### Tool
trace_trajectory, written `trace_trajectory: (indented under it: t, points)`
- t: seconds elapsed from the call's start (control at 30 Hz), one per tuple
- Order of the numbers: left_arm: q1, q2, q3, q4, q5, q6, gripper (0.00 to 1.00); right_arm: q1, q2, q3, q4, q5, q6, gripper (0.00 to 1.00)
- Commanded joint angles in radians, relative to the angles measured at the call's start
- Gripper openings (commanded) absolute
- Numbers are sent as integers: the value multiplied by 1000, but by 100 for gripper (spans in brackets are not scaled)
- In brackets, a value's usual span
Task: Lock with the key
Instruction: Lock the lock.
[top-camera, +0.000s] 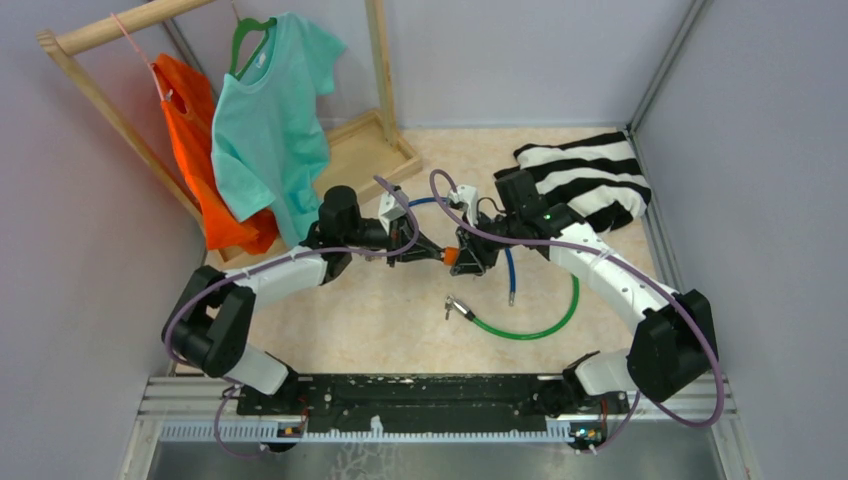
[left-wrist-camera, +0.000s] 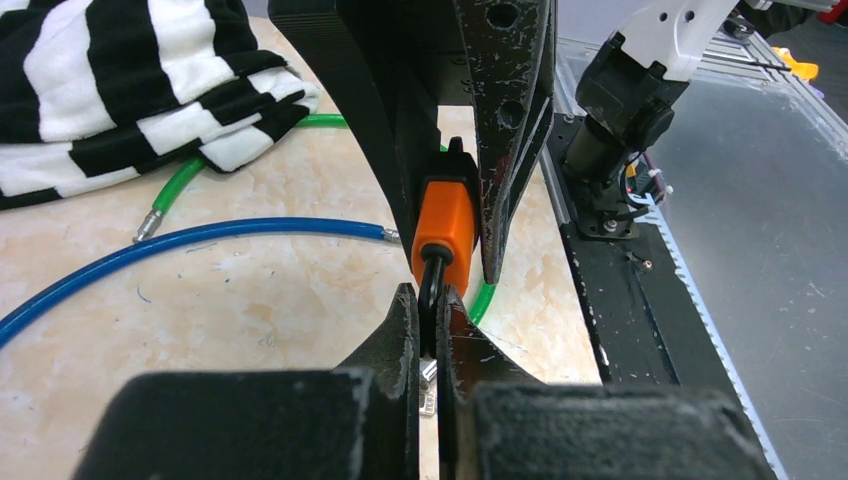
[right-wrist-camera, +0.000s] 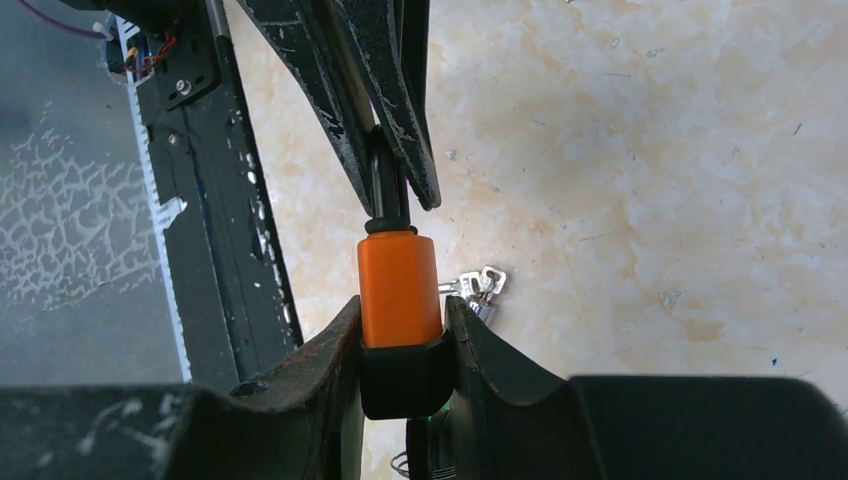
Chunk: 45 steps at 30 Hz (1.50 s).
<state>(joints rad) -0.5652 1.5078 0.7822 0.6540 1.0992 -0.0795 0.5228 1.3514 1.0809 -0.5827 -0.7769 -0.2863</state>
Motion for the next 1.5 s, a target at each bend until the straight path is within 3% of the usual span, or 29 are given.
trace_trajectory:
  t: [0.0, 0.53, 0.77, 0.97, 1.03, 1.3, 1.47]
  points:
    - [-145, 33, 7, 73, 98, -48, 0, 59, -5, 98, 434, -119, 36, 0]
    - [-173, 45, -36, 261, 139, -197, 0, 66, 0, 77, 456, -91, 30, 0]
    - [-104, -19, -7, 65, 123, -79, 0, 53, -30, 70, 356, -26, -44, 1]
    - [-11, -88, 29, -106, 101, 44, 0, 25, -56, 70, 217, 44, -138, 65]
    - [14, -105, 38, -147, 95, 81, 0, 9, -79, 70, 160, 59, -183, 74]
    - [45, -131, 90, -321, 74, 218, 0, 0, -161, 74, -30, 154, -316, 76]
    - [47, -139, 95, -336, 72, 228, 0, 0, -156, 83, -69, 143, -325, 66]
